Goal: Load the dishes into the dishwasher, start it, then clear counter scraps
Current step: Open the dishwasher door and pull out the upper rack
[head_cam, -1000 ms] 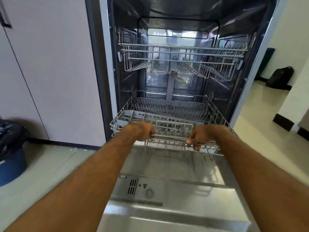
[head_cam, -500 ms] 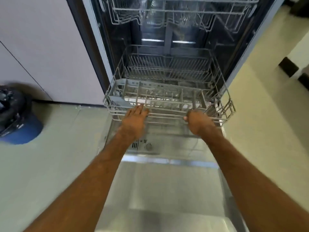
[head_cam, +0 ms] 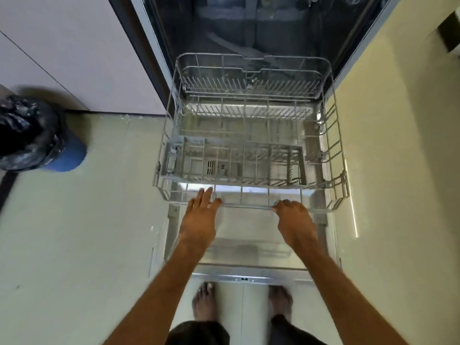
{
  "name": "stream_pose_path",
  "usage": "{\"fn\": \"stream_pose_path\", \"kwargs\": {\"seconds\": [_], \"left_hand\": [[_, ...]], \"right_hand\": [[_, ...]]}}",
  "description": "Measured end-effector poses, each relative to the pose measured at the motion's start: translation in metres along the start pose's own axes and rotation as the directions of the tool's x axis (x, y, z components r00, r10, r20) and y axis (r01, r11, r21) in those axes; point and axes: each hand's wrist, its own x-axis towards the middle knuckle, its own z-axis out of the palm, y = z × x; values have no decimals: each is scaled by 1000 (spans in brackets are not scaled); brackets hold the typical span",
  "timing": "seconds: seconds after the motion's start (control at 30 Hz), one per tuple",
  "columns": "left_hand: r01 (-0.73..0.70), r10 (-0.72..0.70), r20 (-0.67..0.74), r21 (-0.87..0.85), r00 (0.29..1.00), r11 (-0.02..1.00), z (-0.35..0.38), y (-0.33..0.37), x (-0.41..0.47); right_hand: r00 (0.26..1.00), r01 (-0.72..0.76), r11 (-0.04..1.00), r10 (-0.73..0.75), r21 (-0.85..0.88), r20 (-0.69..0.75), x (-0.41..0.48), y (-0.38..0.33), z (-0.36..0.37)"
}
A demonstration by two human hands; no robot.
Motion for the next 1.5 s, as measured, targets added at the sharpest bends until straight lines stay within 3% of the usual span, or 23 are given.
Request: {"fn": "stream_pose_path", "kwargs": {"seconds": [0.27, 0.5, 0.63, 0.77, 0.93, 1.07, 1.2, 1.3, 1.5], "left_hand": [[21, -17, 184, -17, 983, 1000, 15, 5, -69], [13, -7, 304, -17, 953, 1000, -4, 4, -68], [-55, 51, 382, -2, 923, 998, -36, -4, -63], [-87, 76, 302, 22, 950, 996, -108, -9, -32], [-118, 112, 100, 56, 989, 991, -234, -3, 53], [-159, 167, -77, 93, 983, 983, -315, 14, 117], [-171, 198, -209, 142, 958, 975, -364, 29, 170], [-177, 227, -265, 200, 937, 964, -390, 33, 202], [-103, 154, -196, 245, 968, 964, -406, 29, 241]], "right_hand": [[987, 5, 1000, -7, 10, 158, -65, -5, 17], [948, -31, 999, 27, 9, 316, -59, -7, -2], [945, -7, 997, 31, -74, 327, -56, -6, -37], [967, -13, 994, 41, -110, 252, -27, -10, -110], [999, 45, 997, -44, -69, 6, 49, -31, -242], [966, 95, 994, -104, -50, -235, 111, -43, -333], [922, 114, 991, -131, -70, -364, 153, -37, -390], [903, 134, 985, -168, -113, -394, 176, -22, -415], [944, 81, 991, -112, -110, -309, 218, 13, -419]]}}
